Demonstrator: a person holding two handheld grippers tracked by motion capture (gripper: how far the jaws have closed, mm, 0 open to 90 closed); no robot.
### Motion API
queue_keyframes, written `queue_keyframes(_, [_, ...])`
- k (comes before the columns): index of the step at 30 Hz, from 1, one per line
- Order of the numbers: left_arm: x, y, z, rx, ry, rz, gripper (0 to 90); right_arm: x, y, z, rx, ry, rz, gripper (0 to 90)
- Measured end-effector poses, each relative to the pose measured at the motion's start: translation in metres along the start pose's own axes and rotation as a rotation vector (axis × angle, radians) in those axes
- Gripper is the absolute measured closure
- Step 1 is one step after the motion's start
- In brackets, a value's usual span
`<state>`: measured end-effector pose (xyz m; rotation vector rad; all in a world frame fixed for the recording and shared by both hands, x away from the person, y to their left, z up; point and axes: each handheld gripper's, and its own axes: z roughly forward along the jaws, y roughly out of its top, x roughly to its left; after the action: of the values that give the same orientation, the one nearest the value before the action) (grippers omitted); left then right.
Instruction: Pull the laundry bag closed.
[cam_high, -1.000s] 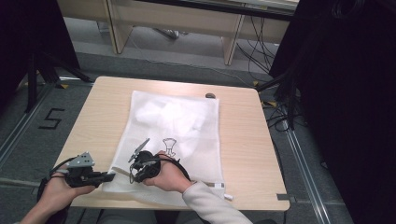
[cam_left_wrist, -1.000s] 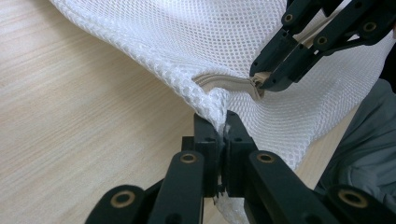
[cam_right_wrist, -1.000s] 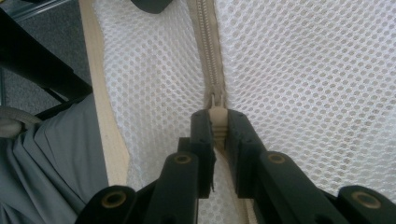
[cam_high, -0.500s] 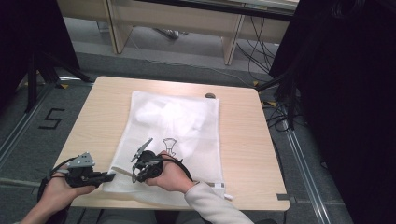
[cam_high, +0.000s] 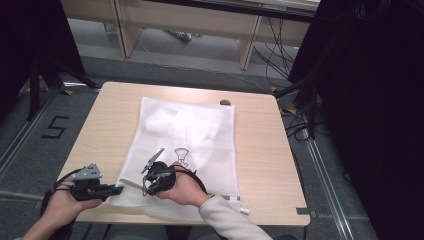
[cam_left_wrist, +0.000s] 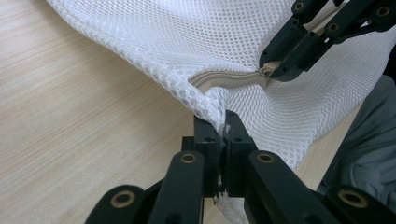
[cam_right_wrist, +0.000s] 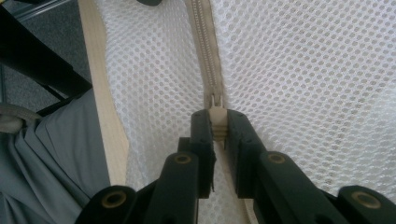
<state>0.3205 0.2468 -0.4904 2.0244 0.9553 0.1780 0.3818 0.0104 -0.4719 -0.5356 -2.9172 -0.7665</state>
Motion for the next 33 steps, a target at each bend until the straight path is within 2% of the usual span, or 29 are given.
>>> queue_keyframes(2, [0.0008,0.0006,-0.0007,0.016,-0.006,0.001,86.1,-0.0009,-0.0007,-0.0007,0.003,0.008,-0.012,82.4])
queue_keyframes(4, [0.001,0.0005,-0.0008,0.017,-0.005,-0.001,86.1,-0.001,-0.0016,-0.0014,0.006,0.004,-0.006,82.4])
queue_keyframes(5, [0.0007,-0.0001,0.0002,0.0,0.0,-0.001,86.1,-0.001,-0.0022,-0.0014,0.003,0.005,0.001,82.4])
queue_keyframes(13, [0.001,-0.0003,0.0003,-0.004,-0.005,-0.005,86.1,-0.0018,-0.004,-0.0035,0.011,0.011,-0.008,82.4])
queue_keyframes(18, [0.0014,0.0002,-0.0006,0.01,-0.005,-0.002,86.1,-0.0021,-0.0053,-0.0047,0.013,0.002,-0.007,82.4])
queue_keyframes(19, [0.0009,-0.0006,0.0004,-0.006,-0.002,-0.01,86.1,-0.0025,-0.0056,-0.0045,0.012,0.008,-0.012,82.4])
queue_keyframes(23, [0.0005,0.0001,-0.0005,0.01,-0.004,-0.029,86.1,-0.0027,-0.0068,-0.005,0.012,0.007,0.0,82.4])
queue_keyframes(24, [0.0,-0.0005,0.0005,-0.01,-0.002,-0.033,86.1,-0.0028,-0.0068,-0.0054,0.011,0.004,-0.003,82.4])
queue_keyframes(25, [0.0003,-0.0002,0.0,-0.003,-0.003,-0.033,86.1,-0.0022,-0.0068,-0.0062,0.011,0.001,0.007,82.5])
queue_keyframes(26, [0.0014,0.0,-0.0006,-0.003,0.0,-0.012,86.1,-0.0022,-0.0067,-0.0063,0.01,0.0,0.003,82.4])
queue_keyframes(29, [0.0023,0.0,-0.0017,0.003,-0.002,-0.01,86.1,-0.0024,-0.007,-0.0072,0.009,-0.001,-0.006,82.5])
queue_keyframes(30, [0.0021,-0.0005,-0.0009,-0.008,-0.001,-0.013,86.1,-0.0018,-0.0075,-0.0079,0.012,-0.003,0.009,82.4])
queue_keyframes(31, [0.0022,-0.0005,-0.0009,-0.007,-0.001,-0.013,86.1,-0.0034,-0.0079,-0.008,0.013,0.007,-0.013,82.4])
queue_keyframes(32, [0.0021,-0.0004,-0.0008,-0.006,-0.001,-0.014,86.1,-0.0037,-0.0083,-0.008,0.014,0.008,-0.016,82.4])
queue_keyframes(33, [0.0022,-0.0004,-0.0009,-0.006,0.0,-0.013,86.1,-0.0033,-0.0088,-0.0083,0.017,0.005,-0.004,82.4])
